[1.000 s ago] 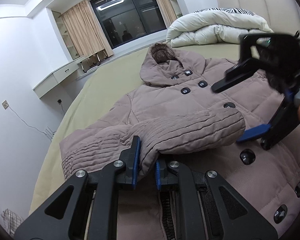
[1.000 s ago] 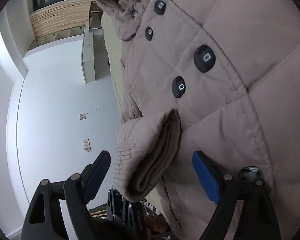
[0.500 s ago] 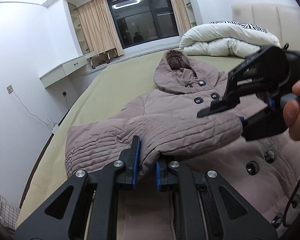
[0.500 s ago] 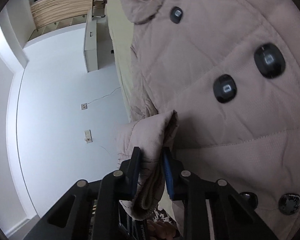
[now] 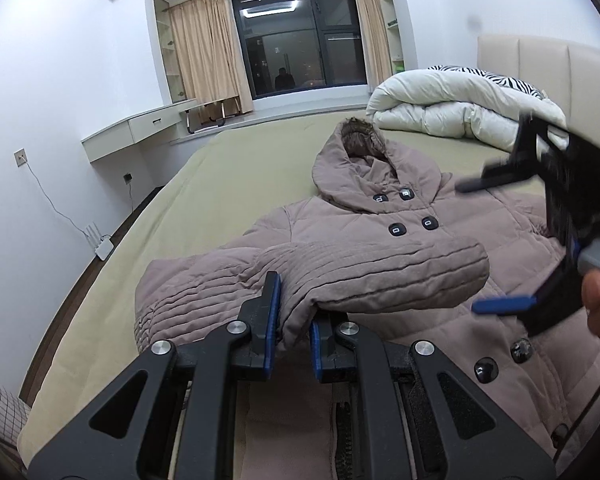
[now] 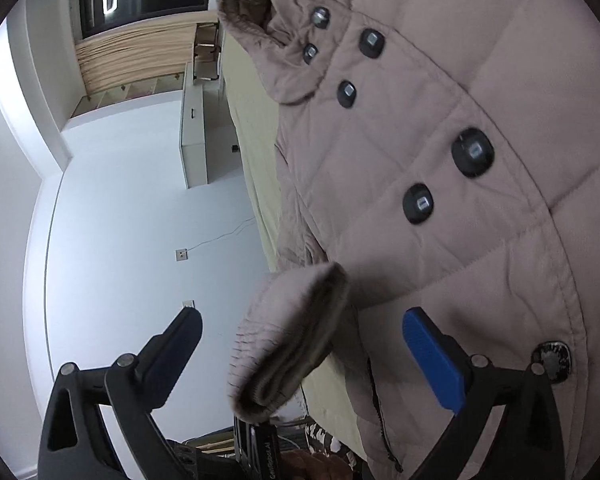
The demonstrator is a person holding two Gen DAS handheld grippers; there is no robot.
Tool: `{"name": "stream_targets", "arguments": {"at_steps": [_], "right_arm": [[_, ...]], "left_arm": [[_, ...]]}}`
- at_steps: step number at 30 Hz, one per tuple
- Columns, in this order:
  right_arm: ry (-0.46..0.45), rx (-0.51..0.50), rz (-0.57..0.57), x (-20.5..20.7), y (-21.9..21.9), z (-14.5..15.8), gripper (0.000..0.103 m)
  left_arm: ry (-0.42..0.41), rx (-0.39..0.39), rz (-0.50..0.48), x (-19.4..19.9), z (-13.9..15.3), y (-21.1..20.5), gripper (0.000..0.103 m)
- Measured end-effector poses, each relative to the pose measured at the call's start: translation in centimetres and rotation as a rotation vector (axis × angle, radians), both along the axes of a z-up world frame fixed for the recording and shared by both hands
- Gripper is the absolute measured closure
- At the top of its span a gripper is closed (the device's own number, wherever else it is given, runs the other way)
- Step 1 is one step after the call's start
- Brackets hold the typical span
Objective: Fold large clothes
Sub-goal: 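Grasp the other sleeve cuff with the right tool and lift it, then lay the held sleeve across the coat front and open the right tool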
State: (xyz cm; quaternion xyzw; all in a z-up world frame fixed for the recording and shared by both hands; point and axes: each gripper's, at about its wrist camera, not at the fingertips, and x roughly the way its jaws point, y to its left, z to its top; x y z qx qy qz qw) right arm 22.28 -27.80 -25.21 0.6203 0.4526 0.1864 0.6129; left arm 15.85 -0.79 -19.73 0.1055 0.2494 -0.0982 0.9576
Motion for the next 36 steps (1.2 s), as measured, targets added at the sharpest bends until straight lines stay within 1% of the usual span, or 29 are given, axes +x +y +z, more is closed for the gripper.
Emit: {"name": "stream_targets", "arguments": {"at_steps": [1,2,3,4,5,7,9,12,15,17,19,22,24,26,28,30,32,34,36], "right_arm": [[0.018,0.049,0.02,0.0,0.3,-1.0,0.004],[0.033,0.098,0.04,0.1,0.8,-1.8,0.01],[0.044,0.132,0.059,0.2,1.5,-2.5,0.012],[0.045,0.159,0.074,0.0,2.0,-2.8,0.013],[0.041,0.176,0.085,-0.1,2.3,-2.9,0.017],[0.017,0.192,0.116,0.8,3.1,-2.8,0.029],[-0.006,0.174,0.141,1.8,3.4,-2.3,0.058],[-0.051,0.092,0.165,2.9,3.1,-0.4,0.077],[-0.128,-0.01,0.187,4.2,2.4,3.1,0.082],[-0.187,-0.11,0.203,5.0,2.1,6.6,0.082],[-0.265,-0.198,0.221,5.7,2.3,10.6,0.082],[-0.384,-0.255,0.227,6.3,2.6,16.8,0.083],[-0.46,-0.266,0.231,6.6,3.1,20.7,0.083],[-0.549,-0.288,0.23,6.2,3.4,24.8,0.083],[-0.626,-0.311,0.213,5.4,3.0,28.1,0.083],[-0.676,-0.326,0.188,4.7,2.0,30.0,0.083],[-0.693,-0.328,0.153,4.3,0.3,30.7,0.083],[-0.682,-0.314,0.108,4.6,-1.3,30.3,0.083],[-0.653,-0.288,0.057,4.6,-3.7,28.6,0.083]], "left_arm": [[-0.002,-0.008,0.001,-0.1,0.2,0.0,0.091],[-0.002,-0.013,-0.002,-0.1,0.3,0.0,0.091],[-0.004,-0.013,-0.009,-0.3,0.4,-0.1,0.091],[-0.008,-0.007,-0.018,-0.4,0.4,-0.2,0.091],[-0.011,0.002,-0.027,-0.6,0.3,-0.4,0.091],[-0.012,0.011,-0.041,-0.9,0.2,-0.5,0.091],[-0.006,0.009,-0.042,-1.0,0.1,-0.5,0.091],[0.002,-0.006,-0.018,-0.9,0.0,0.1,0.091],[0.012,-0.003,-0.028,-0.9,-0.2,-0.1,0.088],[0.004,-0.008,-0.033,-1.5,-0.2,-0.2,0.083],[-0.011,-0.033,-0.01,-2.2,0.1,-0.1,0.076],[0.0,-0.082,0.031,-2.6,0.0,0.6,0.072],[0.067,-0.109,0.016,-1.8,-0.7,0.5,0.072],[0.11,-0.114,0.0,-1.1,-1.2,0.3,0.072],[0.121,-0.096,0.006,-0.1,-1.4,-0.3,0.072],[0.118,-0.065,0.023,1.5,-1.5,-0.9,0.072],[0.125,-0.061,0.043,3.4,-1.6,-1.1,0.072],[0.146,-0.031,0.065,5.7,-2.1,-1.6,0.072],[0.152,0.022,0.097,7.7,-2.8,-1.9,0.072]]}}
